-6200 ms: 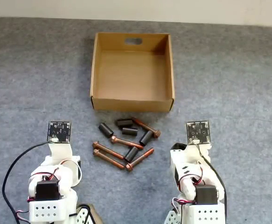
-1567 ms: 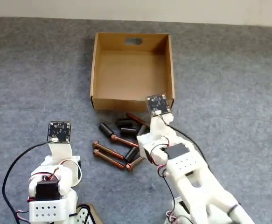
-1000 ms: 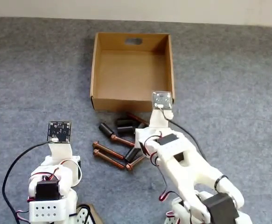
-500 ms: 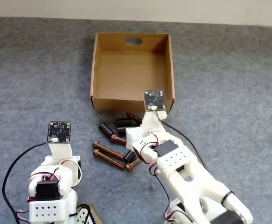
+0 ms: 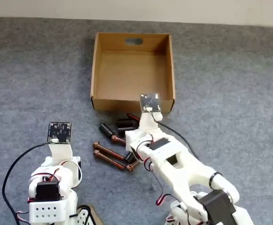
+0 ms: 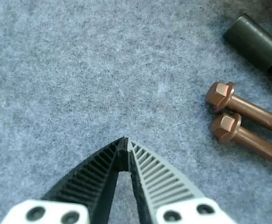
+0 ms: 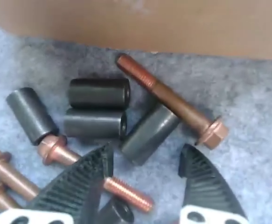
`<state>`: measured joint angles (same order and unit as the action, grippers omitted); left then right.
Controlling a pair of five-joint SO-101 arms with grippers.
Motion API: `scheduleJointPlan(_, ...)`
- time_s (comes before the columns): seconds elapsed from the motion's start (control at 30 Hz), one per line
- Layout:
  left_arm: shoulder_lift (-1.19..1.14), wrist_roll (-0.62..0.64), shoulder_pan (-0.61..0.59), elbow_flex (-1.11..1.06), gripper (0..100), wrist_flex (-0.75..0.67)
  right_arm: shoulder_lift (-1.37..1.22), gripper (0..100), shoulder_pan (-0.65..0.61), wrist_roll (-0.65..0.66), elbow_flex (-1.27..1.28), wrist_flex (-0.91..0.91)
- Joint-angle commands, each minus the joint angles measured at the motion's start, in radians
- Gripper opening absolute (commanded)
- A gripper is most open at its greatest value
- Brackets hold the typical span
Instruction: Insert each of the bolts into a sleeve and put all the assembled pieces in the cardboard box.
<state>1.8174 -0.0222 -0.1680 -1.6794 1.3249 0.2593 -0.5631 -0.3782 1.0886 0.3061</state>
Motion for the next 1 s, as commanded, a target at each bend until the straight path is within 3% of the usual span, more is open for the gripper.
scheduleJointPlan(0.0, 0.001, -0.008, 0.01, -0.018, 1, 0.003, -0.012, 23.1, 0.074, -0.003, -0.03, -0.01)
scheduleJointPlan(0.27, 0.001, -0.008, 0.01, -0.018, 1, 0.003, -0.012, 3.6, 0.13, -0.003, -0.036, -0.012)
scheduleJointPlan(0.5, 0.001, -0.008, 0.01, -0.018, 1, 0.003, -0.008, 2.6, 0.156, 0.0, -0.035, 0.031)
scheduleJointPlan(0.73, 0.001, -0.008, 0.01, -0.018, 1, 0.003, 0.229, 2.6, 0.312, 0.27, -0.025, 0.274)
scheduleJointPlan(0.87, 0.001, -0.008, 0.01, -0.018, 1, 0.003, 0.349, 2.6, 0.318, 0.318, 0.016, 0.375)
scheduleJointPlan(0.97, 0.001, -0.008, 0.01, -0.018, 1, 0.003, 0.355, 2.6, 0.32, 0.439, 0.022, 0.464)
